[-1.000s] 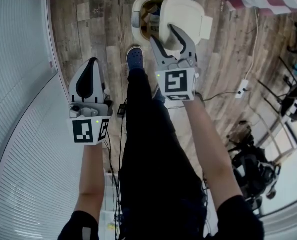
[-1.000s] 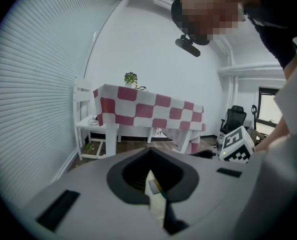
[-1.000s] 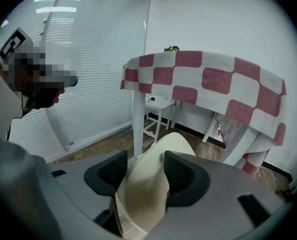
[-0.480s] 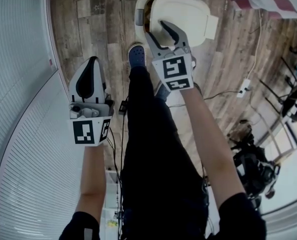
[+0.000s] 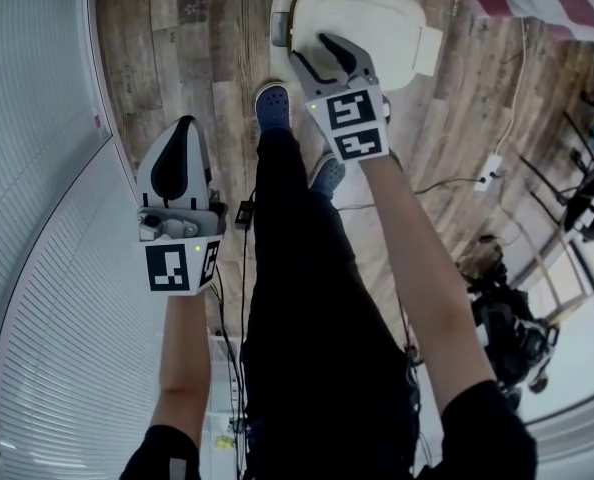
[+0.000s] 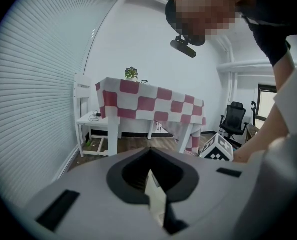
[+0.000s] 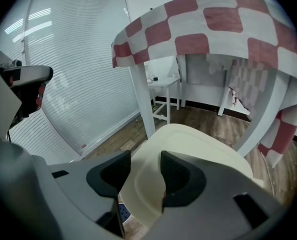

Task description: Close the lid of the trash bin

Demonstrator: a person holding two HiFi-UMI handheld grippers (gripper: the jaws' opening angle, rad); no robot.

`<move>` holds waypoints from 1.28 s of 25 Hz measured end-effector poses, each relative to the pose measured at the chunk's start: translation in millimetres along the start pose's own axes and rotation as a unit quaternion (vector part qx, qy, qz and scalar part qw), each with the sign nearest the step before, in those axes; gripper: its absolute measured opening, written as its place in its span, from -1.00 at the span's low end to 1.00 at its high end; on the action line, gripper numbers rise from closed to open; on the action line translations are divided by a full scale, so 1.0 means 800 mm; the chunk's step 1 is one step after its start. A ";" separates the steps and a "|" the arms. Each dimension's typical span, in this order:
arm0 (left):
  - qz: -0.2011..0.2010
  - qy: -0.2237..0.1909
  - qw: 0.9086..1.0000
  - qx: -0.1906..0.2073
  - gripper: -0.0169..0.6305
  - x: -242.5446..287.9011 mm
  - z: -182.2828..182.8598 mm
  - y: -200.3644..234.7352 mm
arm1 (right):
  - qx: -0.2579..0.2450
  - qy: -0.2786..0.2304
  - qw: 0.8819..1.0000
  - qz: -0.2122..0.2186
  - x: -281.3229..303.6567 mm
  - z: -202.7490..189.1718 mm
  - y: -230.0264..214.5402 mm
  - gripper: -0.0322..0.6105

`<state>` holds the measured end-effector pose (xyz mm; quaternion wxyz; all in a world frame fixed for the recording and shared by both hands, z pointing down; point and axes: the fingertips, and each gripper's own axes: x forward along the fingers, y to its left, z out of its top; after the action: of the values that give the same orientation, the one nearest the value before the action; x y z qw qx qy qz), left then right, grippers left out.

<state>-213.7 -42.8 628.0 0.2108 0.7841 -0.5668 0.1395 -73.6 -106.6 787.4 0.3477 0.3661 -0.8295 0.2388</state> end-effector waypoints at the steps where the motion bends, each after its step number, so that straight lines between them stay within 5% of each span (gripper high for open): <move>1: 0.001 0.001 1.000 -0.001 -0.92 0.001 -0.001 0.001 | -0.002 0.004 1.000 0.001 0.003 -0.002 -0.001 -0.33; 25: 0.003 0.014 1.000 -0.011 -0.92 0.019 -0.005 0.008 | 0.044 0.043 0.998 -0.005 0.038 -0.039 -0.026 -0.42; 32: -0.010 -0.001 1.000 -0.001 -0.93 0.014 0.015 -0.002 | 0.109 0.019 0.994 0.011 0.012 -0.038 -0.041 -0.41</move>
<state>-209.0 -58.0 622.3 0.2123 0.7899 -0.5589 0.1366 -40.4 -111.3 819.2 0.3187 0.3880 -0.7957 0.3389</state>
